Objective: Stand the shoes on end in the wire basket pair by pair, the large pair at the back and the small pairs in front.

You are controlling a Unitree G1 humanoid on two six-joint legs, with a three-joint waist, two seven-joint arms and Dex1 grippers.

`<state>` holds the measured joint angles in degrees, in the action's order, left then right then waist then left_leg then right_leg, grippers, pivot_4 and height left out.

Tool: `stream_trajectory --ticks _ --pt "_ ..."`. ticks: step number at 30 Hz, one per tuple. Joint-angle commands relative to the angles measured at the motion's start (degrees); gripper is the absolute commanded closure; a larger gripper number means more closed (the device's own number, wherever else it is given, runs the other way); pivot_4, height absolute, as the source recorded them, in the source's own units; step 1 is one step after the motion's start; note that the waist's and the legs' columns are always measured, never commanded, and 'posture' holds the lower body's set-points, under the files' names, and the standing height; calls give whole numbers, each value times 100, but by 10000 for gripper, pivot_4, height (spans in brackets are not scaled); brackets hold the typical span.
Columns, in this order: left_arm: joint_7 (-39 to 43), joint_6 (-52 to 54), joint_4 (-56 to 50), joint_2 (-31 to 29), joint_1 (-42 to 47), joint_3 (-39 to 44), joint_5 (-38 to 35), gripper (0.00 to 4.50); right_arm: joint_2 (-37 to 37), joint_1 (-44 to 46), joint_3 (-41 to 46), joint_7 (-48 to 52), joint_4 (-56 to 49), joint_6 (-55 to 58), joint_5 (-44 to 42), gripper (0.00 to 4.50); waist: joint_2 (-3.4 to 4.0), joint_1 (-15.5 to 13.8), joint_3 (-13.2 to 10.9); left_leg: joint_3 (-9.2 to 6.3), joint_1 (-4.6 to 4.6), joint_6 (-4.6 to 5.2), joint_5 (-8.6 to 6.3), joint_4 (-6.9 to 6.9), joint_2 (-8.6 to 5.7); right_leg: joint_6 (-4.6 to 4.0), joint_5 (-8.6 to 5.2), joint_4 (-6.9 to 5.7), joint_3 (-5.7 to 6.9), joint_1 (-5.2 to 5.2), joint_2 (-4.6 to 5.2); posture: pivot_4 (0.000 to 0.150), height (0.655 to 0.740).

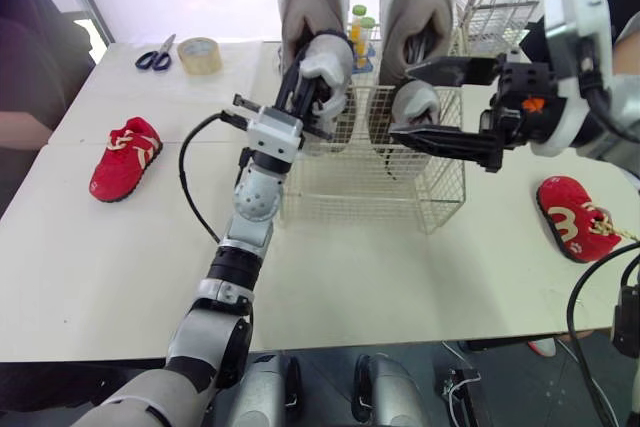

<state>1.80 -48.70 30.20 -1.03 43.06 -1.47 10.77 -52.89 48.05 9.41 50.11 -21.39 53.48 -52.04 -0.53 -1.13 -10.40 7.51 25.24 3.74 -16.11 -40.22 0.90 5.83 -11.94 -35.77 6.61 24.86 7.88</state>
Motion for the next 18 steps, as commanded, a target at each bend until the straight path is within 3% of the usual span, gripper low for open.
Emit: stream_trajectory --ticks 1,3,10,14,18 --pt "-220 78 301 63 -306 -171 224 41198 -94 65 187 -42 -125 -14 -57 0 11 -8 7 0 -1 1 -1 0 0 2 2 4 0 -2 0 1500 7400" --pt "-287 78 381 40 -421 -198 284 35120 -84 75 168 -54 -122 -17 -62 0 18 -55 11 0 -1 3 -1 0 0 2 5 10 0 -4 1 1500 7400" --pt "-272 163 527 55 -661 -236 163 365 -61 138 101 -26 -66 -38 -32 0 44 -154 30 -5 1 19 3 0 0 -11 28 60 14 -22 2 1500 7400" --pt "-156 234 362 32 -742 -219 27 365 -56 148 86 -20 -58 -42 -30 0 44 -152 30 -3 2 33 -2 0 -9 -11 37 76 16 -28 24 1500 7400" --pt "368 681 -273 13 -866 -201 -651 365 -30 141 65 -15 -44 -59 -18 0 43 -121 29 -1 9 35 -3 0 -10 -9 38 77 16 -23 28 1500 7400"
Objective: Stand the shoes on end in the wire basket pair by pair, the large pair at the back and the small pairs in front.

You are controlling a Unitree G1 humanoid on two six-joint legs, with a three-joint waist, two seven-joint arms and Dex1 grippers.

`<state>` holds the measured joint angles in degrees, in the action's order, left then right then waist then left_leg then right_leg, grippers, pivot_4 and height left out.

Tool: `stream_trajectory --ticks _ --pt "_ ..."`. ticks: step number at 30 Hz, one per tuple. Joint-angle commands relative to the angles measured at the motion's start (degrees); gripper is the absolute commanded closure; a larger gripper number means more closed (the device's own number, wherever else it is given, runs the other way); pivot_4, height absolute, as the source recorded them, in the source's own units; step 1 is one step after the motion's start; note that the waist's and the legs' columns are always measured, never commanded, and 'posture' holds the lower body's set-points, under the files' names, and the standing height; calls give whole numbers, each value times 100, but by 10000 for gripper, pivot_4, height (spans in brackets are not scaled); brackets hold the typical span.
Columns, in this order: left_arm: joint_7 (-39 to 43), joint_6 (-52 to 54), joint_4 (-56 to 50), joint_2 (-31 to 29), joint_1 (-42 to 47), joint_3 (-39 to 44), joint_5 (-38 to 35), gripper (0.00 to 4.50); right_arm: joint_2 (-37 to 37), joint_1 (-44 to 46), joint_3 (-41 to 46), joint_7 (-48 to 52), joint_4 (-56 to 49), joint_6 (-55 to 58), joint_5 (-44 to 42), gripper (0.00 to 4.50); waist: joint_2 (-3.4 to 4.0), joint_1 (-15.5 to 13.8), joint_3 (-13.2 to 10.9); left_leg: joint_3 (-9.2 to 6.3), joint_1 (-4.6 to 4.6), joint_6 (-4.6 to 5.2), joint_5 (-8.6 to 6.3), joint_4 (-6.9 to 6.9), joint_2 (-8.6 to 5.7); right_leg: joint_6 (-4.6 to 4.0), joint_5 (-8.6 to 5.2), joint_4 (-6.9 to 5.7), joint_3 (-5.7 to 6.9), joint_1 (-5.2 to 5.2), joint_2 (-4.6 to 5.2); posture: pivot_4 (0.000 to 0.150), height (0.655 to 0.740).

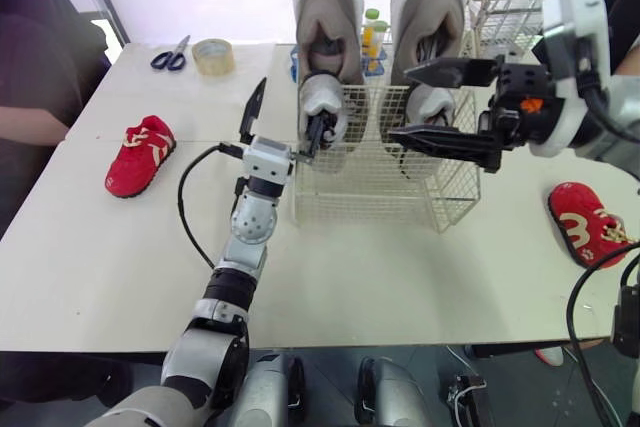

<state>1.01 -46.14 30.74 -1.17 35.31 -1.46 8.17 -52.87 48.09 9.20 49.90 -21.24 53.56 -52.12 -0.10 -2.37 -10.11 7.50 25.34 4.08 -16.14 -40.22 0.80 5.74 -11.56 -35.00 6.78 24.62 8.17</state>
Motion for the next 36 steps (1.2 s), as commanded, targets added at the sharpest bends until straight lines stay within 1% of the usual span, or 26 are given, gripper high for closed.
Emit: stream_trajectory --ticks 1,4,6,8,11,14,16,19,20,21,22,24,26,27,28,29,31,33,34,36 --pt "594 554 -529 7 -130 -205 -560 365 -23 141 74 11 -46 -76 0 0 0 7 0 0 1 0 1 0 0 1 0 -1 0 2 0 1500 7400" --pt "1052 1193 -1326 -127 -311 -161 -1114 365 8 141 47 34 -15 -108 20 0 1 27 -1 1 4 -2 2 2 3 1 0 -1 0 7 -4 1500 7400" --pt "1270 1589 -1851 -291 -468 -91 -1352 365 22 134 29 62 8 -138 39 0 2 42 -2 3 5 -2 2 4 5 1 0 -1 -1 11 -8 1500 7400" --pt "1501 2085 -2473 -567 -676 20 -1638 365 42 142 -5 80 37 -168 58 0 3 73 -3 4 7 -8 6 6 8 1 0 -2 -2 16 -16 1500 7400" --pt "1726 2833 -3309 -924 -928 152 -2036 365 35 138 -10 129 80 -209 67 0 5 135 -4 4 8 -22 14 11 11 1 0 -4 -3 18 -27 1500 7400" --pt "1877 3804 -4180 -1346 -1103 355 -2632 365 4 102 23 180 127 -242 66 0 7 187 -8 4 9 -29 18 13 11 2 0 -4 -5 19 -29 1500 7400" --pt "1893 4315 -4599 -1512 -1174 427 -2898 365 -55 18 107 226 145 -254 48 0 11 194 -10 5 10 -32 20 15 12 2 0 -4 -6 21 -34 1500 7400" --pt "1961 5887 -5313 -2116 -1129 850 -4149 365 -192 -117 374 196 182 -126 -67 0 12 185 -13 5 10 -39 24 16 13 3 -1 -5 -7 21 -38 1500 7400" --pt "1939 6268 -5497 -2253 -1118 921 -4449 365 -255 -188 487 226 196 -104 -105 0 12 185 -14 5 11 -43 26 16 13 3 -1 -5 -8 24 -38 1500 7400" --pt "2038 6833 -5568 -2650 -1007 1174 -5023 365 -296 -233 619 109 212 -29 -133 0 14 181 -15 5 12 -45 27 17 14 3 -1 -6 -9 24 -39 1500 7400" --pt "2171 7186 -5591 -2966 -887 1384 -5406 365 -338 -283 733 13 225 32 -167 0 12 182 -16 6 11 -45 28 16 14 4 -2 -7 -10 24 -40 1500 7400" --pt "2187 7561 -5714 -3293 -720 1584 -5819 365 -457 -473 1003 -1 249 87 -239 0 15 176 -16 5 11 -53 32 16 15 4 -2 -9 -9 25 -44 1500 7400" --pt "2400 8112 -5600 -3633 -546 1670 -6364 365 -492 -735 1204 -87 154 146 -270 0 12 159 -15 5 9 -54 32 17 14 4 -3 -7 -9 20 -45 1500 7400" --pt "2794 8396 -5477 -3873 -503 1691 -6651 365 -497 -828 1252 -216 68 191 -260 0 13 159 -15 5 8 -54 32 17 13 5 -3 -5 -8 17 -46 1500 7400" --pt "3025 8553 -5402 -4004 -467 1696 -6818 365 -521 -911 1317 -312 23 221 -250 0 14 170 -15 9 5 -54 32 17 11 5 -3 -5 -11 14 -46 1500 7400" --pt "3090 8733 -5401 -4085 -423 1651 -6968 365 -602 -1051 1447 -328 19 225 -215 0 16 172 -16 12 5 -54 32 17 11 5 -3 -5 -11 15 -46 1500 7400" --pt "3314 9250 -5295 -4318 -307 1635 -7467 365 -784 -1318 1620 -434 5 226 -42 0 16 167 -18 14 5 -54 32 17 12 7 -4 -7 -13 17 -48 1500 7400" --pt "3705 9783 -5109 -4624 -123 1609 -7916 365 -950 -1648 1903 -670 -3 336 131 0 14 160 -19 13 6 -56 34 17 13 11 -6 -10 -13 18 -50 1500 7400" --pt "4029 9993 -5011 -4827 -40 1567 -8007 365 -1003 -1780 2050 -844 -34 435 189 0 15 160 -19 13 6 -57 34 18 13 12 -7 -10 -12 18 -52 1500 7400" --pt "4559 10255 -4813 -5040 168 1516 -8167 365 -1109 -2034 2355 -1166 -96 624 316 0 17 168 -18 15 6 -58 34 19 13 14 -9 -10 -12 19 -51 1500 7400"
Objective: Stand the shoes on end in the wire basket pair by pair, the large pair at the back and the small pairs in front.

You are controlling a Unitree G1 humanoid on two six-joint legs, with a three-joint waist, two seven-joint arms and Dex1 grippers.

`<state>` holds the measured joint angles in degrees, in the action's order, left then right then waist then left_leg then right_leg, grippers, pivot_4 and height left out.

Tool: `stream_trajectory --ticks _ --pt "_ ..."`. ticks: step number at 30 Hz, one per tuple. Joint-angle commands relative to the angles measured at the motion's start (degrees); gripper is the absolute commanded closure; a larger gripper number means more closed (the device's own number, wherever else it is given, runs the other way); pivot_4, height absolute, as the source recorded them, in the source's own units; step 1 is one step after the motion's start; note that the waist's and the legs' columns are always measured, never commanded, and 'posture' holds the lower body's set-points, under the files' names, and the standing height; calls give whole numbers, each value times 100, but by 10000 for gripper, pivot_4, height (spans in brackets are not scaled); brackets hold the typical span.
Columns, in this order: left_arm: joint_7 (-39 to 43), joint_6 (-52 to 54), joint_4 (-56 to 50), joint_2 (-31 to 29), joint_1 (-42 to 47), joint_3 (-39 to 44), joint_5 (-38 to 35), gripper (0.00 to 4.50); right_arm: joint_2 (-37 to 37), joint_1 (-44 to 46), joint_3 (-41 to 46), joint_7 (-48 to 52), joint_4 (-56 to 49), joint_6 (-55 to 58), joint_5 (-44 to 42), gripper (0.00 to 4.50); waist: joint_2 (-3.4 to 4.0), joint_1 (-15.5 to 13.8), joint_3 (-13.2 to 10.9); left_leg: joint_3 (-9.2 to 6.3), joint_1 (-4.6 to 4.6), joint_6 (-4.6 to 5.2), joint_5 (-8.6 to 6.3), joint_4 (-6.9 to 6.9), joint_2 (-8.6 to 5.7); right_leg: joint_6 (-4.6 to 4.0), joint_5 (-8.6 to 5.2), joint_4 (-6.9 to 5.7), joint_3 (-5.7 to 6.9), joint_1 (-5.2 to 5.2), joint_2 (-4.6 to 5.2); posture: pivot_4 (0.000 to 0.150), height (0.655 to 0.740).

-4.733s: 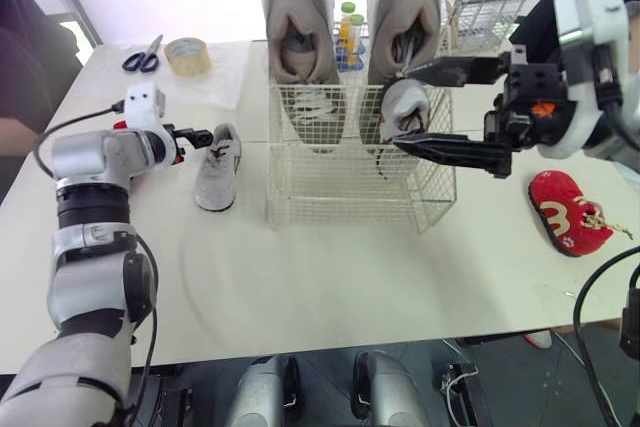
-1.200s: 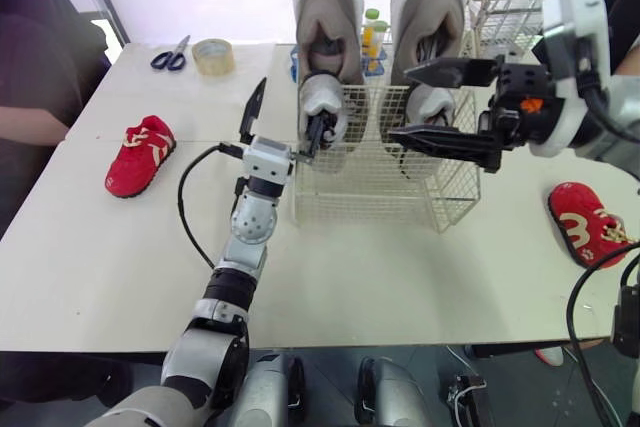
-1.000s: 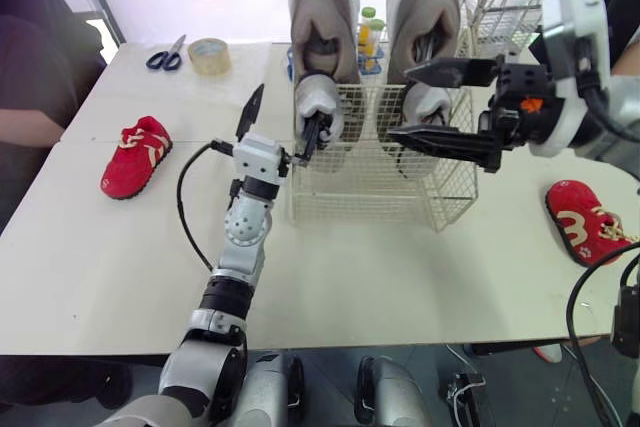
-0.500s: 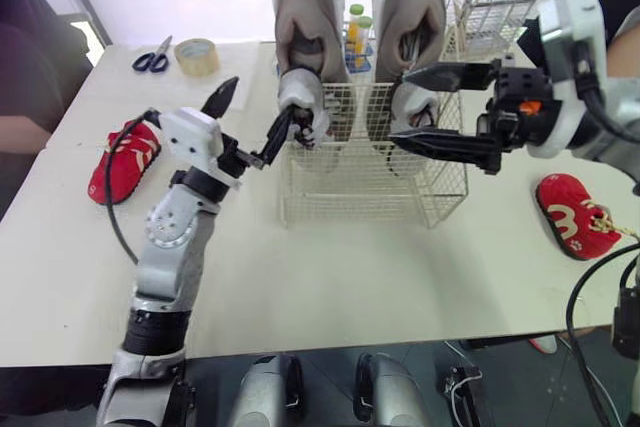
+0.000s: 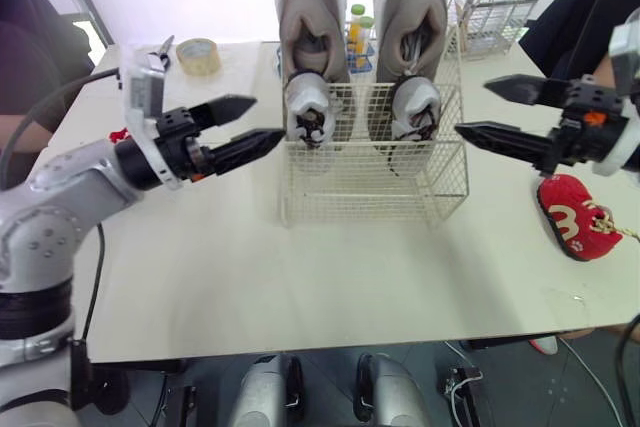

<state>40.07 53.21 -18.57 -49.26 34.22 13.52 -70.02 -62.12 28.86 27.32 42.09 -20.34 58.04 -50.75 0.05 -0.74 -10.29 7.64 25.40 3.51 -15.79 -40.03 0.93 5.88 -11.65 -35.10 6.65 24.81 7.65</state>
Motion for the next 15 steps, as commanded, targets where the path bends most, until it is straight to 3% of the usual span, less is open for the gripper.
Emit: stream_trajectory --ticks 1,7,15 --pt "839 417 216 -270 395 -6 -430 365 -219 -224 702 -544 -214 280 246 0 4 3 1 4 -2 0 0 1 -1 1 -1 1 -3 1 1 1500 7400" --pt "1458 619 561 -57 847 -189 -495 365 130 -1194 1557 -1627 -616 795 939 0 2 -6 1 3 -2 -4 2 5 0 7 -6 1 -4 1 0 1500 7400" --pt "1263 575 249 409 807 -294 -369 365 1412 -2722 1929 -2063 -697 -90 1807 0 5 6 2 3 -4 -7 4 6 -4 19 -13 -1 -13 -3 -4 1500 7400"
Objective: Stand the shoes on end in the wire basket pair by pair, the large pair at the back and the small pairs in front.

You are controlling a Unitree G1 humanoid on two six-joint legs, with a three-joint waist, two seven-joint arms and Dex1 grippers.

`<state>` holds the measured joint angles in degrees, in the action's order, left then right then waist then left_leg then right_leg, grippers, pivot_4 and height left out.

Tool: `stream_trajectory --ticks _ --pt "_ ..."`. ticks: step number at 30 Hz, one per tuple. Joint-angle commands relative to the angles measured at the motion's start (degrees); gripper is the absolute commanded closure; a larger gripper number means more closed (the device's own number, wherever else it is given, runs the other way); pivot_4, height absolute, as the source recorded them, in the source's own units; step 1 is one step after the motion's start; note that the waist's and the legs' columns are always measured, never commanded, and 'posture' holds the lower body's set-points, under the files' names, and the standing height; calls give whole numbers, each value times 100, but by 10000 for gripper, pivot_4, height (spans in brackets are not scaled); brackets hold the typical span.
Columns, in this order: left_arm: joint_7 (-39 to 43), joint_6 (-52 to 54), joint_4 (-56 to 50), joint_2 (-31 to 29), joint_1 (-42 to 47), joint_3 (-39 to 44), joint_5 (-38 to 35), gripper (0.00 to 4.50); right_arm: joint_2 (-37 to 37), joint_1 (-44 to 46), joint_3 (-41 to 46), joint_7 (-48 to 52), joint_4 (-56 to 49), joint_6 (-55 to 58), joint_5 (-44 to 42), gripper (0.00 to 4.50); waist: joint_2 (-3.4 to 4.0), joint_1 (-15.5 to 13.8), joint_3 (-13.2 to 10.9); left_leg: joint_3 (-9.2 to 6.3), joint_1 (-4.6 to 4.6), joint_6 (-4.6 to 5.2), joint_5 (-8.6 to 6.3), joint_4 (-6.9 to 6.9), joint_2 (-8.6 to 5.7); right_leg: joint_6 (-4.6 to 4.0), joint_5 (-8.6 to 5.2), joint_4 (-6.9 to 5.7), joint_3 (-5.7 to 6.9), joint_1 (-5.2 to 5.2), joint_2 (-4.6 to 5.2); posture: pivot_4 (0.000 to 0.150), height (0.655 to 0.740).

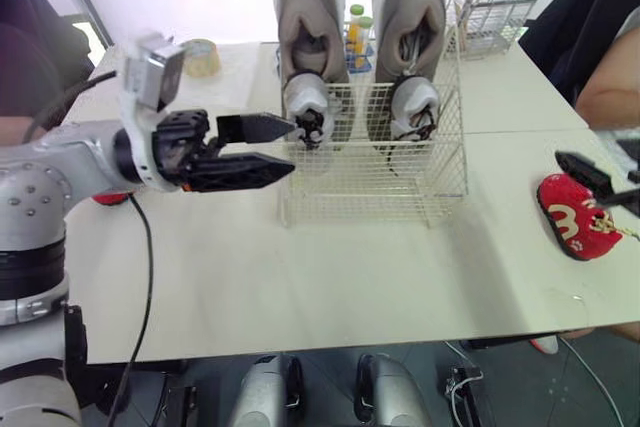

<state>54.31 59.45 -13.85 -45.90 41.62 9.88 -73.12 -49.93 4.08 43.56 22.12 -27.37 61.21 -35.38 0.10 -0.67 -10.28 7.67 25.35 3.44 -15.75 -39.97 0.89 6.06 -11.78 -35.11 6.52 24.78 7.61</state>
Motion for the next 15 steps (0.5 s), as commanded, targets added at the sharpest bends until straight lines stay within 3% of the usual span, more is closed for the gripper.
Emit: stream_trajectory --ticks 1,15 --pt "-233 -33 -271 113 57 90 -90 365 288 -401 313 -64 80 -519 359 0 -1 -6 1 0 -1 0 0 0 0 1 -1 0 -1 -1 0 1500 7400" --pt "-1105 76 -763 194 -387 265 -609 365 628 -988 72 262 1895 -2059 1042 0 6 0 0 -3 -8 0 1 1 -2 2 -4 0 -5 -8 -3 1500 7400"
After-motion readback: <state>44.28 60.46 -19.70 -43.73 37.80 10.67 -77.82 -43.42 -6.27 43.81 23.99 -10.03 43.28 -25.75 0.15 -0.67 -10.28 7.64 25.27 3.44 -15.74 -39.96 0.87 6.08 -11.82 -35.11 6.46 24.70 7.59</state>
